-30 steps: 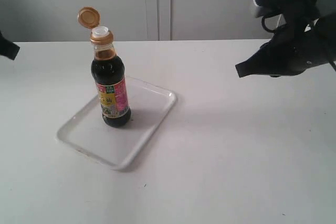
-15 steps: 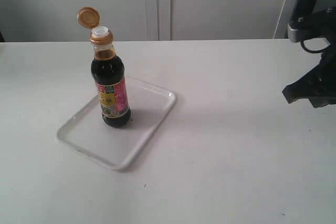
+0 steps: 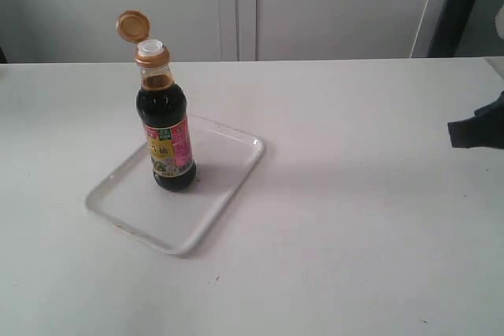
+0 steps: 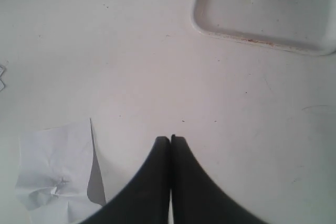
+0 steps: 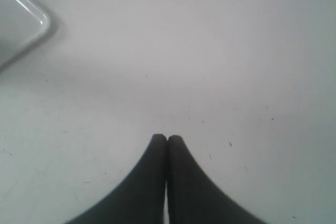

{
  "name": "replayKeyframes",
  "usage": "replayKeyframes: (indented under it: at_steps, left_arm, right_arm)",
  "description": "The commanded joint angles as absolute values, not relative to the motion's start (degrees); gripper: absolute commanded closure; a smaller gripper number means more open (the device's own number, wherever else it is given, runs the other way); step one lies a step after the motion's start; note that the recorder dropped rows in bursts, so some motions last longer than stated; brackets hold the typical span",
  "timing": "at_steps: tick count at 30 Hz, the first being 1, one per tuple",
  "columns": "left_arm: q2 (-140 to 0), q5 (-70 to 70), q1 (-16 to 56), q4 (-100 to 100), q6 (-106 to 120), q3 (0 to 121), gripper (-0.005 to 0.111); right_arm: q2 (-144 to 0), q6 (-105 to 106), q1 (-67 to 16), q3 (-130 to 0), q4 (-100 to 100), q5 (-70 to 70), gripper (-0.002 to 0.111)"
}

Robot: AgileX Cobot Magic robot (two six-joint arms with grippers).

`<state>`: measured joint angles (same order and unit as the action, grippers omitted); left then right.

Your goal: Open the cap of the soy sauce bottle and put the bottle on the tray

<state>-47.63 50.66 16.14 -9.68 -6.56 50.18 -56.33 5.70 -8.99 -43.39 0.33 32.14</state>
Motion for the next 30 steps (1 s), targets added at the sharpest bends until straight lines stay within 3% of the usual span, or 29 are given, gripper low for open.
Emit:
replayKeyframes:
  at_steps: [1, 21, 30]
  left_arm:
    - [-44.70, 49.90, 16.06, -8.58, -6.63, 47.56, 0.107]
    - [-27.90, 43.51, 16.06, -7.74, -8.05, 36.54, 0.107]
    - [-20.01, 37.02, 16.06, -7.66, -9.40, 30.82, 0.107]
  right_arm:
    - [-50.56, 6.23, -8.50, -39.52, 2.30, 27.85, 0.108]
    - [-24.55, 5.75, -8.50, -24.89, 8.17, 18.41, 0.108]
    - [-20.66, 5.75, -8.50, -22.61, 8.17, 16.23, 0.108]
